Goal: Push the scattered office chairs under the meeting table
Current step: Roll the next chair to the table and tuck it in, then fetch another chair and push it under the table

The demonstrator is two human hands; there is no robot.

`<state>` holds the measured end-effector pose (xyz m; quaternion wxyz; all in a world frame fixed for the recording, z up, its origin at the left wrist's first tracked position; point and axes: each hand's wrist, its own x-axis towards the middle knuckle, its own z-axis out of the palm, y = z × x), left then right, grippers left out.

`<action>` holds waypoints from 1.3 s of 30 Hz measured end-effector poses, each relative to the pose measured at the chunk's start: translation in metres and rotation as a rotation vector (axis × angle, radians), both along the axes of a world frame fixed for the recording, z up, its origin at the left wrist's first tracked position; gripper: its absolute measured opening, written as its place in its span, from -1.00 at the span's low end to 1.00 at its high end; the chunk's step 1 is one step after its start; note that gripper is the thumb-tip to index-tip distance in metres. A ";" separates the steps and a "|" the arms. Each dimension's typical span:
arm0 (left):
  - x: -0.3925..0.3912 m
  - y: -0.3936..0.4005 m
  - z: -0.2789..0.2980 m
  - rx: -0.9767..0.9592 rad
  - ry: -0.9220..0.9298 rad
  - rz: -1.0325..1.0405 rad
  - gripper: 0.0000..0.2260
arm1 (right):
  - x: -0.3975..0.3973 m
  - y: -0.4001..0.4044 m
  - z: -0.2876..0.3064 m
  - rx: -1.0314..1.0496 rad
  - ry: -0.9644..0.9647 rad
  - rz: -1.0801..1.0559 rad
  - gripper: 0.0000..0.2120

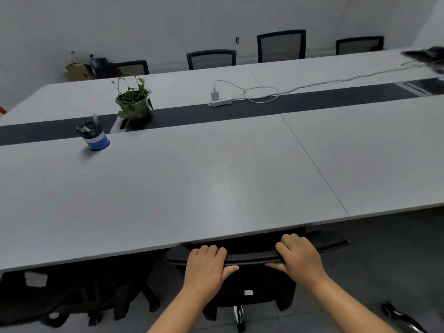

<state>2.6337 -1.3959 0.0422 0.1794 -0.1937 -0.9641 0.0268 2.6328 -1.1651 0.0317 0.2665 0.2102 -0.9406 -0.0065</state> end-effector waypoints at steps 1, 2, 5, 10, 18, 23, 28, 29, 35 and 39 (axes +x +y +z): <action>-0.003 0.001 0.000 0.005 0.005 -0.015 -0.49 | -0.005 0.002 0.000 0.018 0.010 0.006 -0.60; -0.005 0.004 0.001 0.008 -0.001 -0.026 -0.51 | -0.010 0.005 0.001 0.027 0.012 0.017 -0.60; -0.010 0.015 0.003 0.005 -0.027 -0.062 -0.55 | -0.017 0.017 0.006 0.051 0.005 0.039 -0.58; -0.011 0.016 0.001 0.038 0.008 -0.119 -0.56 | -0.019 0.021 0.003 0.019 -0.004 0.077 -0.53; -0.004 0.012 0.006 0.125 -0.078 -0.096 -0.35 | -0.016 0.018 0.003 -0.034 0.033 0.043 -0.53; 0.006 0.005 0.018 0.267 -0.205 -0.071 -0.35 | 0.000 0.005 0.011 -0.099 -0.155 -0.057 -0.57; 0.035 0.032 0.023 0.682 -0.236 -0.187 -0.63 | 0.047 0.006 0.003 -0.496 -0.379 -0.136 -0.60; 0.044 0.041 0.021 0.739 -0.268 -0.245 -0.71 | 0.061 0.007 0.006 -0.603 -0.417 -0.173 -0.53; 0.087 0.091 0.003 0.973 -1.055 -0.313 -0.91 | 0.176 0.000 0.007 -1.279 -0.592 -0.712 -0.54; 0.109 0.114 -0.023 0.735 -1.390 -0.414 -0.84 | 0.272 -0.021 -0.013 -1.539 -0.446 -1.138 -0.63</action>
